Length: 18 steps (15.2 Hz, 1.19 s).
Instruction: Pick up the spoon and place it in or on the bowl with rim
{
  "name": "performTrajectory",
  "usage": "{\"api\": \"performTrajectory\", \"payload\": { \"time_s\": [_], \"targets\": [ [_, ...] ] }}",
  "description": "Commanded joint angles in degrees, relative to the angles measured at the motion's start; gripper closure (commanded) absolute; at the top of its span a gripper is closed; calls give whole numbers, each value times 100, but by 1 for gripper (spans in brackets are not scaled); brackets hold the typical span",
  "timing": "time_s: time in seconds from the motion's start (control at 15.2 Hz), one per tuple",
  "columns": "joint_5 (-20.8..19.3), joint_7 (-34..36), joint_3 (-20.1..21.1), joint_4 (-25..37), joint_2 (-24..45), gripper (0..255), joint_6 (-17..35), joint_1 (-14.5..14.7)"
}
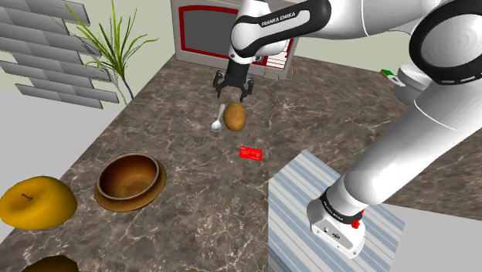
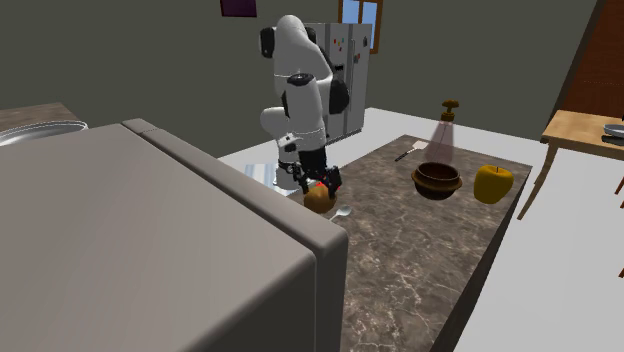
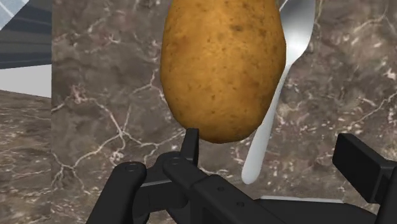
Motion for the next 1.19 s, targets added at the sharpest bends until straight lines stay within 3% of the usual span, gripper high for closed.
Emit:
{"api": "performTrajectory", "payload": {
  "time_s": [0.0, 0.2, 0.73, 1.12],
  "targets": [
    [-37, 402, -6, 305, 448, 0, 116, -12],
    [-73, 846, -56, 710, 1009, 0, 233, -11],
    [-65, 844, -21, 500, 1318, 0, 758, 32],
    [-65, 844, -20, 500, 1318, 0, 758, 32]
  ]
}}
